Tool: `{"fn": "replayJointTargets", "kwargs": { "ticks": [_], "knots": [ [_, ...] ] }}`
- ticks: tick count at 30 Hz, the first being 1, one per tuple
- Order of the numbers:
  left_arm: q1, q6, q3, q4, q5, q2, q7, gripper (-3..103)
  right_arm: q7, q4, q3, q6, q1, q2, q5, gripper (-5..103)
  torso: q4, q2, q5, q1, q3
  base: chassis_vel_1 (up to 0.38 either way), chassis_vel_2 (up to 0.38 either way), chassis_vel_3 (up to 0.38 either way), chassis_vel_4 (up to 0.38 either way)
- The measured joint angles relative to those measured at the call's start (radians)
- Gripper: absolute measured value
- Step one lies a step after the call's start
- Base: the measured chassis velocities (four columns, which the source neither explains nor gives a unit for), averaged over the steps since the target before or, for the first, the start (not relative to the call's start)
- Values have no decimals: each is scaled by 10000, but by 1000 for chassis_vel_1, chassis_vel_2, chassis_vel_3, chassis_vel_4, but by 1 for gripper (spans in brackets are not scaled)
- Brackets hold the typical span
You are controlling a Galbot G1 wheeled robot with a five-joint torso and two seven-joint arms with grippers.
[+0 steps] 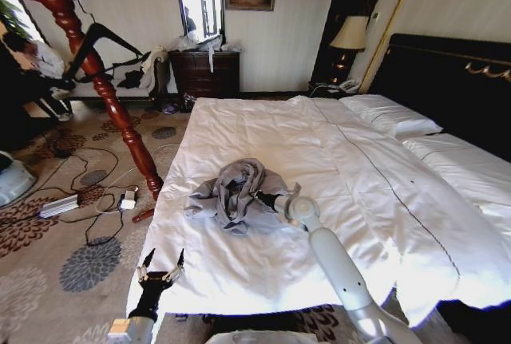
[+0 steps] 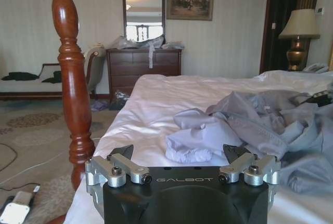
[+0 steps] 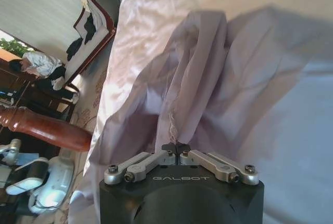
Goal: Pick up the clothes from the bed and hang them on the clothes hanger.
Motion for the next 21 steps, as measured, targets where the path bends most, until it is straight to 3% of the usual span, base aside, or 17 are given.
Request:
{"fn": "replayJointTargets", "kwargs": {
  "ticks": [3,6,7,8,9,10,11,14,21],
  "knots": [
    [-263,359,109,-83,-558,460,-288,98,19,130,14,10,47,-248,161,0,2,0,0,0,0,0,0,0,0],
    [-1184,1471,575,-135,-2402,1223,-1547,97,73,180,-64,18,94,-541,311,0,1,0,-3,0,0,0,0,0,0],
    [-1184,1471,575,-135,-2402,1223,-1547,97,73,180,-64,18,94,-541,311,0,1,0,-3,0,0,0,0,0,0],
    [-1813,2051,768,-136,-3457,1604,-2188,96,92,158,-113,24,101,-583,317,0,1,0,-1,0,0,0,0,0,0],
    [-2229,2349,859,-136,-4068,1844,-2484,95,123,137,-134,34,102,-585,345,0,0,-1,-3,1,1,0,0,0,0],
    [-2229,2349,859,-136,-4068,1844,-2484,95,123,137,-134,34,102,-585,345,0,0,-1,-3,1,1,0,0,0,0],
    [-2815,2703,979,-136,-4892,2206,-2805,95,192,109,-143,47,101,-571,462,0,-2,-1,-2,2,1,0,0,0,0],
    [-3980,3245,1259,-138,-6332,2994,-3199,92,253,95,-130,58,7,-559,580,0,1,-1,0,2,1,0,0,0,0],
    [-5730,3658,1938,600,-8053,4053,-3115,96,386,86,-15,211,-59,-569,761,0,7,-1,0,2,1,0,0,0,0]
  ]
}}
